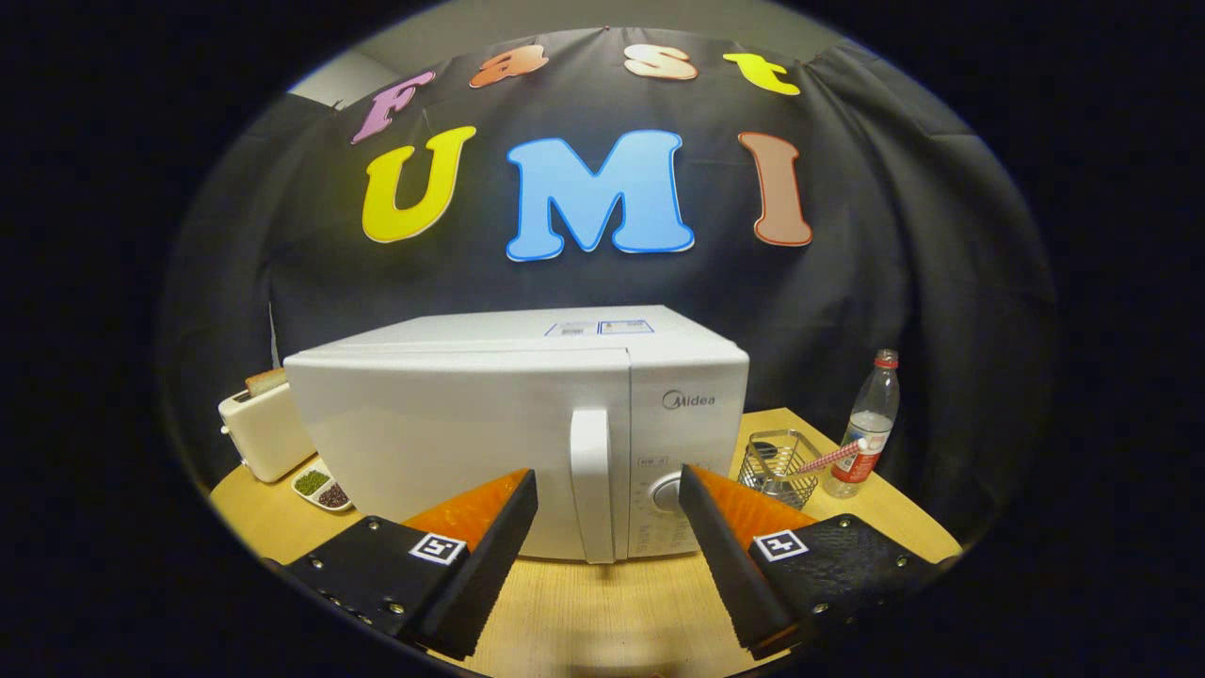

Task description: Open the microwave, put the food inside, and close the microwave door.

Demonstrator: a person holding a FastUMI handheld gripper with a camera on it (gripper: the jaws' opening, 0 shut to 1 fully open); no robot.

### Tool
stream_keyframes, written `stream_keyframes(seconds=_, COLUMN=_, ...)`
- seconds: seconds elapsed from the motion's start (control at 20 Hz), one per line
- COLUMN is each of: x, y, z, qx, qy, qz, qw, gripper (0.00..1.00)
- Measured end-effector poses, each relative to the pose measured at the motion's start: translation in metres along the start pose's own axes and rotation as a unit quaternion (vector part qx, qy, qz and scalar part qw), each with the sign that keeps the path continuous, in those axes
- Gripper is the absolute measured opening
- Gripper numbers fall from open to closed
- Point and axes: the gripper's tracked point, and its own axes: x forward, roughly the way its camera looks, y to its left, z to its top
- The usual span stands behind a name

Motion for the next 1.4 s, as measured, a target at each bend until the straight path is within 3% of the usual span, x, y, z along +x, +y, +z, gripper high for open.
stream_keyframes(seconds=0.1, x=0.011, y=-0.002, z=-0.011, qx=0.001, qy=0.012, qz=-0.004, qw=1.0, gripper=0.95)
stream_keyframes(seconds=0.15, x=0.016, y=-0.003, z=-0.014, qx=0.003, qy=0.017, qz=-0.006, qw=1.0, gripper=0.76)
stream_keyframes(seconds=0.3, x=0.026, y=-0.002, z=-0.022, qx=0.017, qy=0.032, qz=-0.006, qw=0.999, gripper=0.74)
stream_keyframes(seconds=0.4, x=0.032, y=0.0, z=-0.026, qx=0.03, qy=0.042, qz=-0.001, qw=0.999, gripper=0.62)
stream_keyframes(seconds=0.6, x=0.034, y=0.009, z=-0.03, qx=0.048, qy=0.056, qz=0.018, qw=0.997, gripper=0.6)
stream_keyframes(seconds=0.65, x=0.034, y=0.007, z=-0.03, qx=0.038, qy=0.052, qz=0.015, qw=0.998, gripper=0.32)
stream_keyframes(seconds=0.8, x=0.033, y=0.008, z=-0.028, qx=0.018, qy=0.052, qz=0.011, qw=0.998, gripper=0.36)
stream_keyframes(seconds=0.85, x=0.035, y=0.008, z=-0.03, qx=0.011, qy=0.057, qz=0.013, qw=0.998, gripper=0.25)
stream_keyframes(seconds=0.95, x=0.033, y=0.008, z=-0.031, qx=0.01, qy=0.069, qz=0.017, qw=0.997, gripper=0.25)
stream_keyframes(seconds=1.0, x=0.029, y=0.008, z=-0.031, qx=-0.001, qy=0.07, qz=0.016, qw=0.997, gripper=0.14)
stream_keyframes(seconds=1.4, x=0.025, y=0.009, z=-0.028, qx=0.011, qy=0.084, qz=0.016, qw=0.996, gripper=0.14)
